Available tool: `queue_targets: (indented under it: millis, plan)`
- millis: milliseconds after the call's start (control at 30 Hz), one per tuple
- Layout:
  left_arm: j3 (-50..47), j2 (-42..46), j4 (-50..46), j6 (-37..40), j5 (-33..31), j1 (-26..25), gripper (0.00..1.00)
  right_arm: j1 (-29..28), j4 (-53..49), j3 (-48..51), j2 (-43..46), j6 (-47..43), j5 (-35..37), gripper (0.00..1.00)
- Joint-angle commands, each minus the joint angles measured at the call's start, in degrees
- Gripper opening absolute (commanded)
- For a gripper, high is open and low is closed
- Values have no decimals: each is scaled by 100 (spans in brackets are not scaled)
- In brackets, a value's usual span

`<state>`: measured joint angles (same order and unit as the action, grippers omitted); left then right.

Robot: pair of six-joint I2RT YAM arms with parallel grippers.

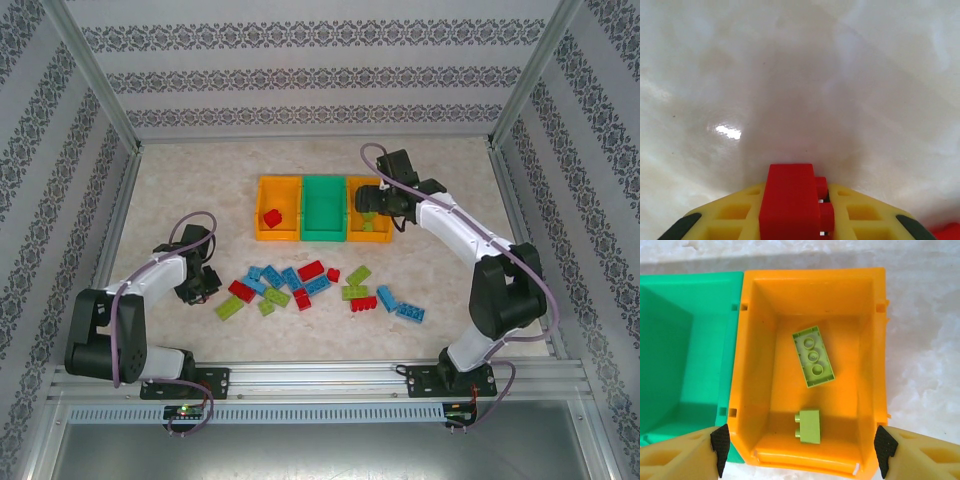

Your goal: Sort the legos into containers by color

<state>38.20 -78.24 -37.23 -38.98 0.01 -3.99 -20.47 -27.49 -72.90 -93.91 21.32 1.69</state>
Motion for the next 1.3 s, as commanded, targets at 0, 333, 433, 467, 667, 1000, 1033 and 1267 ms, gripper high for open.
queue_targets:
  millis: [0, 333, 433, 467, 667, 1000, 1033, 1267]
  plan:
    - [117, 517, 192, 204, 30, 51, 23, -9, -29, 319, 288, -214, 102, 79]
    - [1735, 561, 729, 719, 725, -264, 26, -54, 84, 1114, 825, -60, 26, 79]
    - [2575, -193, 819, 987, 909, -613, 26, -117, 69, 1235, 934, 19, 29, 79]
    - [2892, -499, 802, 1094, 963, -767, 26, -141, 60, 1276, 970, 50, 33, 79]
    - [4520, -2125, 593, 1476, 1207, -1283, 27, -290, -52, 1615, 1256, 103, -115, 78]
    - [5919, -3666, 55, 1334, 1277, -1317, 34, -831, -1011, 2001, 1661, 91, -615, 78]
    - [5936, -3693, 64, 1333, 1281, -1335, 36, -907, -1172, 1991, 1661, 169, -588, 78]
    - [5795, -3666, 111, 1356, 1289, -1477, 57, -1727, -1767, 2026, 1636, 899, -456, 79]
